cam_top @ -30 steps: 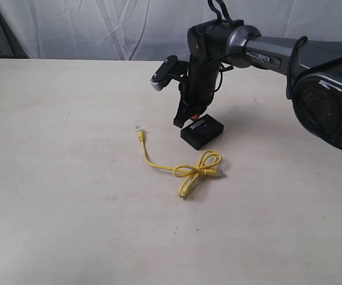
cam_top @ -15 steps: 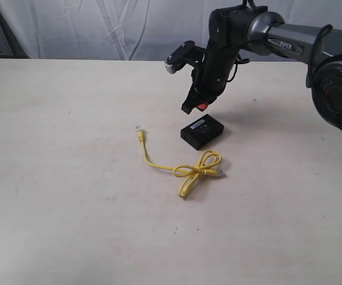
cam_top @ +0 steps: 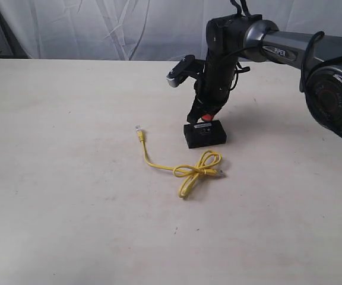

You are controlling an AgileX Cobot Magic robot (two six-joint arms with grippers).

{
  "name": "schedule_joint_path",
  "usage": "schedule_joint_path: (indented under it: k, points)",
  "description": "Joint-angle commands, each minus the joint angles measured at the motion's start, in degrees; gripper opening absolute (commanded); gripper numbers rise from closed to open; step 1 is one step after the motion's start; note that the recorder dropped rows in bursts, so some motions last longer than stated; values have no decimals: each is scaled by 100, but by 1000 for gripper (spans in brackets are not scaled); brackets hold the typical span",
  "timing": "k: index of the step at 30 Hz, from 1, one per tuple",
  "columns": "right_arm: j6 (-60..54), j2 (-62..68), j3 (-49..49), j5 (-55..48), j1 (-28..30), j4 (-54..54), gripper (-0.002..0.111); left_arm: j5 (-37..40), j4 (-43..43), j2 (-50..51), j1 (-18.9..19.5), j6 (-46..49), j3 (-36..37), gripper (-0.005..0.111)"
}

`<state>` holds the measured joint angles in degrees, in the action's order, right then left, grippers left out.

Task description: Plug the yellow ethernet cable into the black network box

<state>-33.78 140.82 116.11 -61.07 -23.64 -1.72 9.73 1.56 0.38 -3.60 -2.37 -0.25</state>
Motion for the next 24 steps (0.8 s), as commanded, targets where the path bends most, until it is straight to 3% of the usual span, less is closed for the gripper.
schedule_joint_path:
  k: [1,16,24]
  points:
    - [-45,-8,13,-406,30,79,-1,-81,-17,-38,6,-13,25,0]
    - [176,-483,13,-889,47,331,-1,-81,-17,-38,6,-13,25,0]
    - [865,-997,-284,-889,555,172,-1,-81,-17,-38,6,-13,25,0]
